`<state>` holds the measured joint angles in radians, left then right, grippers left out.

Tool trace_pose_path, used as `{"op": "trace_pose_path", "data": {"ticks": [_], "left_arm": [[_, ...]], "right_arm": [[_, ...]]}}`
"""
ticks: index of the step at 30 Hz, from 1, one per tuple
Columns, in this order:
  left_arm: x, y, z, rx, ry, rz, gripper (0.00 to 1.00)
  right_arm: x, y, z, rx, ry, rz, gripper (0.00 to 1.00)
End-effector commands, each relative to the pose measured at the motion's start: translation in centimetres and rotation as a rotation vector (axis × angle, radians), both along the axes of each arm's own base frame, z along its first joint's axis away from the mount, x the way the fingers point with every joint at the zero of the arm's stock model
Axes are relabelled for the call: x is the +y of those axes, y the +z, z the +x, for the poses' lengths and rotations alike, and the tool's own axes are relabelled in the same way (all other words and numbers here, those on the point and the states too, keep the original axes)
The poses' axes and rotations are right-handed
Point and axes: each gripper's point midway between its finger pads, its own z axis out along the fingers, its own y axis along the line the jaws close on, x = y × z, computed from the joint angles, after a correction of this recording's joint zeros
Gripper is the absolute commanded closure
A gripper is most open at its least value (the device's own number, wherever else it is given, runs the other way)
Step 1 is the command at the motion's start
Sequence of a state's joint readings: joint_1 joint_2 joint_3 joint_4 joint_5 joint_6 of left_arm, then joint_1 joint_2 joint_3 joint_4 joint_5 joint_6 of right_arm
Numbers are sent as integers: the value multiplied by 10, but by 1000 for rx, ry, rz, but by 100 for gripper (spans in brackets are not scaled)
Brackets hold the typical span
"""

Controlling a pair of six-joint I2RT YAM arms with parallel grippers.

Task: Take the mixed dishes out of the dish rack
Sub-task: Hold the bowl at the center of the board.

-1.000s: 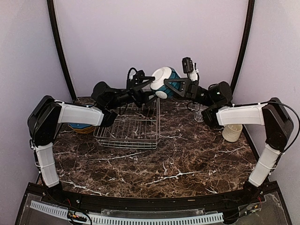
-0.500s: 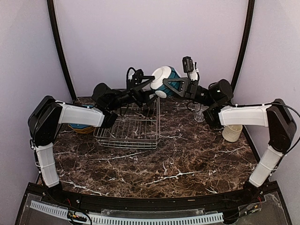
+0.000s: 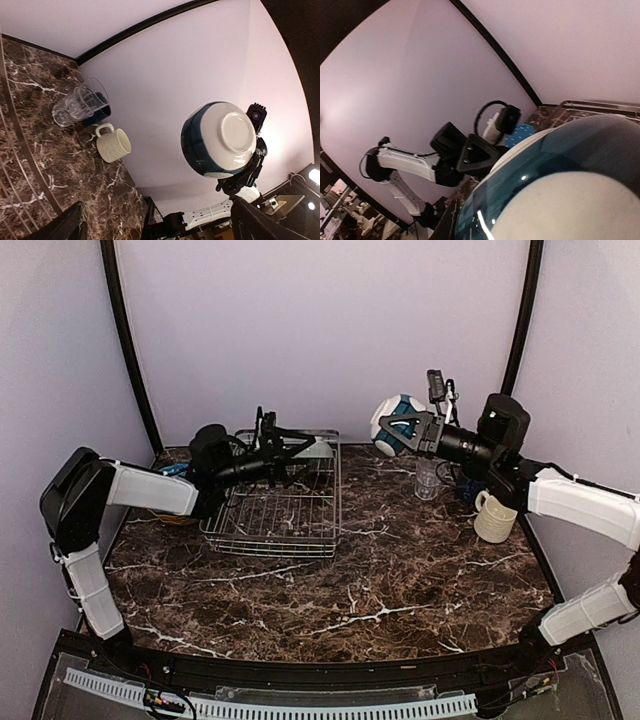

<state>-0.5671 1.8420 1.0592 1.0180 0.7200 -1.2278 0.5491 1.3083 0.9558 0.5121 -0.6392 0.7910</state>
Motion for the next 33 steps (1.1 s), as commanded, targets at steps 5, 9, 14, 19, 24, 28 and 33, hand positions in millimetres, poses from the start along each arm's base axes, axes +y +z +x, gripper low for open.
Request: {"op": "trace_pose_path", "data": {"ticks": [5,9,14,19,24,28,33], "left_arm": [[33,6,0,-233,156,383,1],[35,10,6,-262,180,419,1],[26,16,12,-263,158,384,1],[24,22,8,-263,133,374,1],[40,15,1,-276,168,489,1],[62,15,-1,-299,250,594,1],[85,-11,6,-273,311,788,1]], "right_arm": [[-96,-167,13,253,-396,-845,100],[-144,-214,-7,401,-472,-1125,100],[-181,-254,-16,531,-522,-1342,100],[-189,-280,-5,571,-510,-1415,100],[-198,-295,9,597,-524,-1456,100],[-193,-303,14,609,-486,-1448,97],[-186,-310,15,627,-446,-1436,75]]}}
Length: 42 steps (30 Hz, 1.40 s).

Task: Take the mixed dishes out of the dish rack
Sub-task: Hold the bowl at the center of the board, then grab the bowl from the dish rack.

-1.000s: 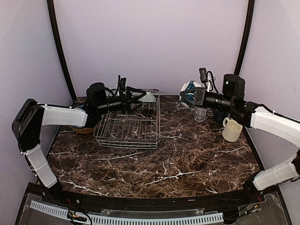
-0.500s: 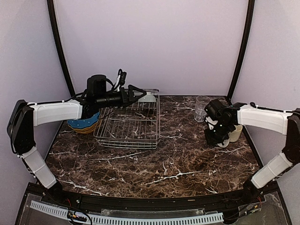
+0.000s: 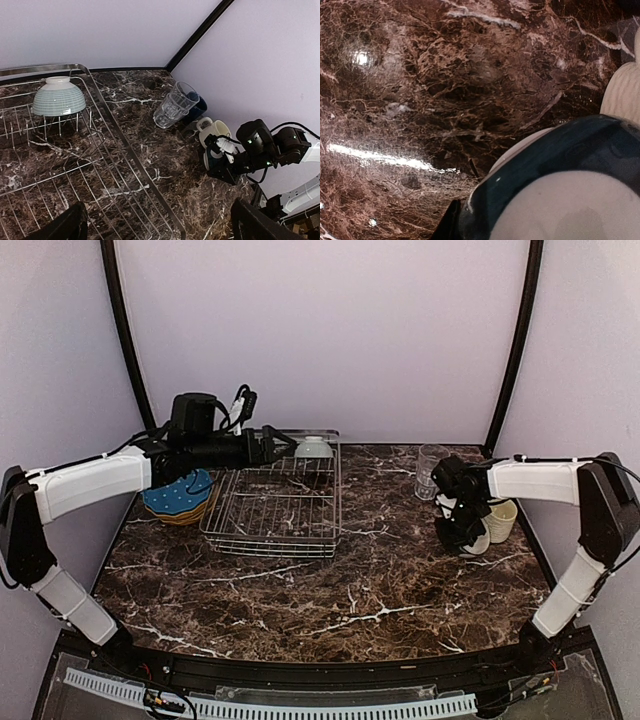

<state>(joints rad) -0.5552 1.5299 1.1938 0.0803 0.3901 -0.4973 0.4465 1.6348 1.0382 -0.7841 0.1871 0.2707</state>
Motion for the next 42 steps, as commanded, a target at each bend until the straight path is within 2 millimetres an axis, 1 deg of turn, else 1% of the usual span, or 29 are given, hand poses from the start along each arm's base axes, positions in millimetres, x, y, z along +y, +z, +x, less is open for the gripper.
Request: {"op": "trace_pose_path", "data": {"ticks": [1,4,5,6,7,8,11,12,14,15,16,17,18,19,20,22,24,25,26,30,32,33,34,35,36,37,38,39,42], "left_arm": [[29,-24,3,9,99,215,1],[32,-31,5,8,107,251,2],[31,-36,6,16,102,263,3],[29,-32,9,12,99,259,3],[26,-39,9,38,84,267,5],[22,-34,11,41,79,251,7],[5,-38,13,73,40,192,10],[0,-34,15,77,38,162,11],[-13,-36,14,94,7,145,11],[-16,-33,15,86,3,141,11],[-20,-37,16,84,-3,153,11],[-22,-35,17,78,-4,155,11],[-22,-42,19,96,1,174,11],[-23,-38,22,97,8,172,12],[-21,-46,23,134,31,191,12],[-20,-48,29,162,81,181,12],[-21,-47,36,192,134,121,11],[-24,-43,40,220,167,51,10],[-26,-49,43,246,185,25,10],[-36,-49,62,308,324,-134,7],[-41,-53,72,344,391,-202,7],[-45,-62,77,368,427,-220,7],[-49,-55,82,360,437,-241,8],[-54,-65,86,352,455,-221,10],[-58,-51,93,314,463,-230,11],[-57,-62,97,289,494,-168,13],[-59,-53,102,257,502,-162,14],[-56,-61,105,236,521,-114,14],[-47,-63,113,177,572,-59,17]], "right_arm": [[11,9,17,-41,13,35,72],[13,16,17,-69,13,59,55],[13,19,18,-77,14,67,49],[14,23,18,-84,15,74,45],[15,27,18,-91,15,79,40],[16,32,19,-103,17,85,36],[21,49,20,-167,36,135,25],[24,56,21,-191,42,157,23],[28,72,23,-239,51,196,19],[29,79,22,-264,57,209,17],[32,85,22,-292,67,224,15],[33,92,22,-321,75,243,12],[35,99,21,-346,80,262,9],[36,104,20,-366,82,280,8],[37,111,19,-382,82,299,7],[41,121,16,-418,94,341,5],[45,128,15,-461,109,383,2],[46,131,15,-479,110,398,1],[47,133,15,-486,112,406,1],[51,140,17,-506,127,419,1],[50,141,17,-508,127,419,1],[50,142,16,-510,129,420,1],[49,141,15,-510,127,421,1],[48,140,13,-512,127,420,1],[47,140,11,-514,126,419,1],[45,139,9,-517,124,418,1],[44,139,7,-521,122,417,1],[42,139,5,-521,121,417,1],[40,142,-1,-532,121,425,1]]}}
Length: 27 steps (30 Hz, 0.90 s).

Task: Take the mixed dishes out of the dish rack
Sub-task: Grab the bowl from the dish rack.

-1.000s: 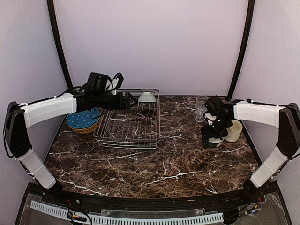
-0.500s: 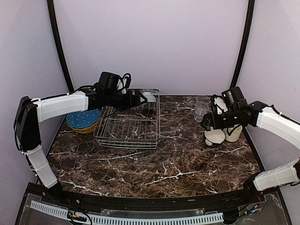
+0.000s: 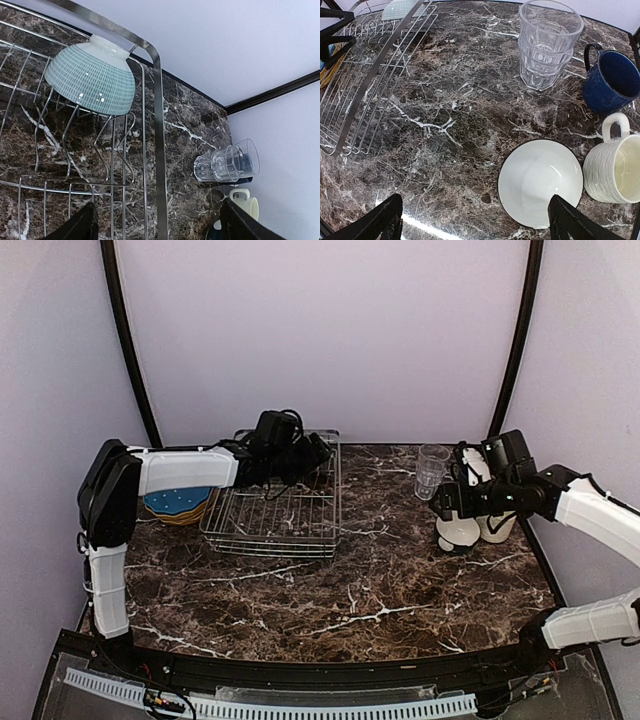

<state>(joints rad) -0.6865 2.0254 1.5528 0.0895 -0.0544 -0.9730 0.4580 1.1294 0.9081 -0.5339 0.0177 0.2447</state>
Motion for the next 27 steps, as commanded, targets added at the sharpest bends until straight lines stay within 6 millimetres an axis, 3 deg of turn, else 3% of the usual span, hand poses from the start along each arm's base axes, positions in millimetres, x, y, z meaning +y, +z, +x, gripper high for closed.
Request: {"op": "trace_pose_path", "data": {"ticks": [1,7,12,18,27], "left_arm": [[17,30,21,-143,99,116,18],[25,18,36,-168,62,298,23],[26,-5,46,-112,67,240,25],[20,-25,64,-50,117,102,21],[17,-30,86,-33,206,32,16]], "right_arm": [[0,8,-8,-42,8,28,1],[-3,8,-11,-54,12,21,1],[-4,1,-9,-48,8,5,1],[-4,-6,-10,-31,2,5,1],[-9,-8,-15,-31,-8,-1,1]]}}
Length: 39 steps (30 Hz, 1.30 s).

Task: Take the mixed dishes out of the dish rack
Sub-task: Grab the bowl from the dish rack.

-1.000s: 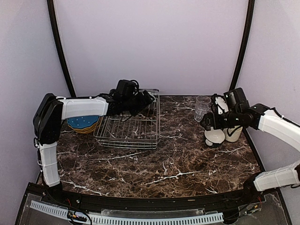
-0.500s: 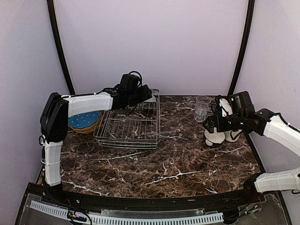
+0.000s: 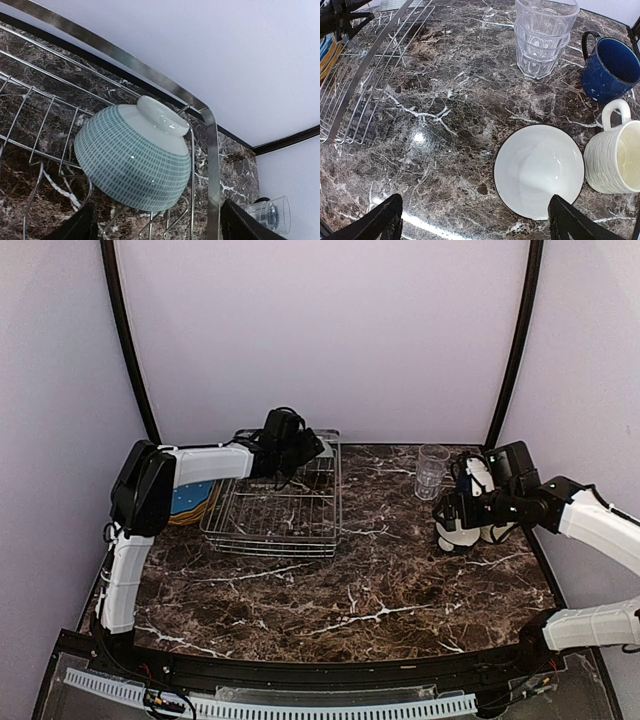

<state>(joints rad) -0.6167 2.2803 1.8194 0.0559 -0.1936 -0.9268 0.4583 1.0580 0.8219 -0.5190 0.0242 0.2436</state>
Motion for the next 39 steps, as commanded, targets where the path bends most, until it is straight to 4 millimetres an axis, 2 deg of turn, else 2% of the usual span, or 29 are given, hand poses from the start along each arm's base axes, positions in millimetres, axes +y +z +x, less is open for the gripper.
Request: {"op": "trace_pose_path", "data": {"ticks": [1,7,10,16,22,26,32,35,39], "left_arm": [[-8,10,6,-3,33,-78,16],[-10,26,7,-37,25,-7,16],[-9,33,4,-57,14,100,16],[-10,18,-2,4,11,79,7],[-14,9,-4,33,14,37,2],[-16,8,1,36,17,16,2],[-20,-6,4,64,29,0,2],[-22,-5,8,52,25,9,1],[-21,-16,10,75,39,5,1]], "right_arm": [[0,4,0,-28,-5,4,1],[0,1,-1,-22,-5,7,1],[1,1,-1,-22,-2,12,1],[4,-1,1,-16,3,16,1],[4,0,1,-18,5,19,1],[4,-1,0,-14,4,20,1],[5,-2,0,-16,4,26,1],[5,-4,0,-12,6,26,1],[5,-4,-1,-11,6,30,1]]}}
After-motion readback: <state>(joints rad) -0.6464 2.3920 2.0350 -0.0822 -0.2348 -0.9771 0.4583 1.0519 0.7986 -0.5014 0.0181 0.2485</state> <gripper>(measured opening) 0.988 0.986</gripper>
